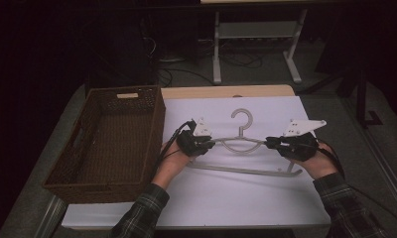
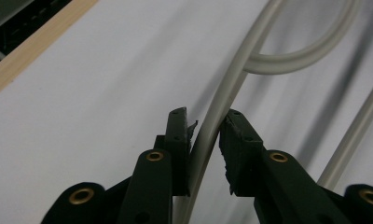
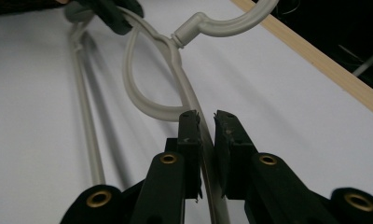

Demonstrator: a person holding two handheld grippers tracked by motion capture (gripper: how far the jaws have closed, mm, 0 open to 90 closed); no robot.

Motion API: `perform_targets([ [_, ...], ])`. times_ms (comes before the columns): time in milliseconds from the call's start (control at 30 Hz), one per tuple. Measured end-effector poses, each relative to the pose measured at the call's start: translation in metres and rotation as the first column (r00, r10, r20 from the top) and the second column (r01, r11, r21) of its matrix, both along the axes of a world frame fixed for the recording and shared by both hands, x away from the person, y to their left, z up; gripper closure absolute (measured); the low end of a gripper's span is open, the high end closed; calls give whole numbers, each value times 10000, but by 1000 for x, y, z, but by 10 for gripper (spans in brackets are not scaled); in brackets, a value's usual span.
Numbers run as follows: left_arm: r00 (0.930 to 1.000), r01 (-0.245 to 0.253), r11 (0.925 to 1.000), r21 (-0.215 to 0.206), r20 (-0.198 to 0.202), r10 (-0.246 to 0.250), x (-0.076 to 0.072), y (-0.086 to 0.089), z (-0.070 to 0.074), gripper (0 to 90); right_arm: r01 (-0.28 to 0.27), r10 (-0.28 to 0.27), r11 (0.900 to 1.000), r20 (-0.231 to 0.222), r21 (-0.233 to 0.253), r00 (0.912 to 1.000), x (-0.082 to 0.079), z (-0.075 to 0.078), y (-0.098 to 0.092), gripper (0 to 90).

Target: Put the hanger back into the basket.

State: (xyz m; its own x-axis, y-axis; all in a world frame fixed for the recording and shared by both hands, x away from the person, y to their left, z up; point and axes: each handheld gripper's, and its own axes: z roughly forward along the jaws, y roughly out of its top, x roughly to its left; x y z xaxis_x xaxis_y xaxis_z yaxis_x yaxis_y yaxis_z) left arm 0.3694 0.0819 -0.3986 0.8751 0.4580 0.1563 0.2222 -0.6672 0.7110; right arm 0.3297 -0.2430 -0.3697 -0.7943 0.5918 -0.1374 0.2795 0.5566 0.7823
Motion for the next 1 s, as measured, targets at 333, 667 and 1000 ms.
perform_targets([
  [333, 9983, 241, 9983, -531, -523, -269, -10, -1, 1, 823, 423, -425, 9990, 112, 154, 9990, 4, 0, -7, 856],
  [667, 9968, -92, 9881, -1536, -800, -32, -12, 12, 7, 830, 419, -419, 9986, -28, 330, 9991, 4, -1, -5, 775],
  [1000, 9894, -800, 9761, -2022, -1350, 531, -15, 15, 12, 831, 602, -492, 9919, -994, 1117, 9938, 5, -8, -5, 346],
])
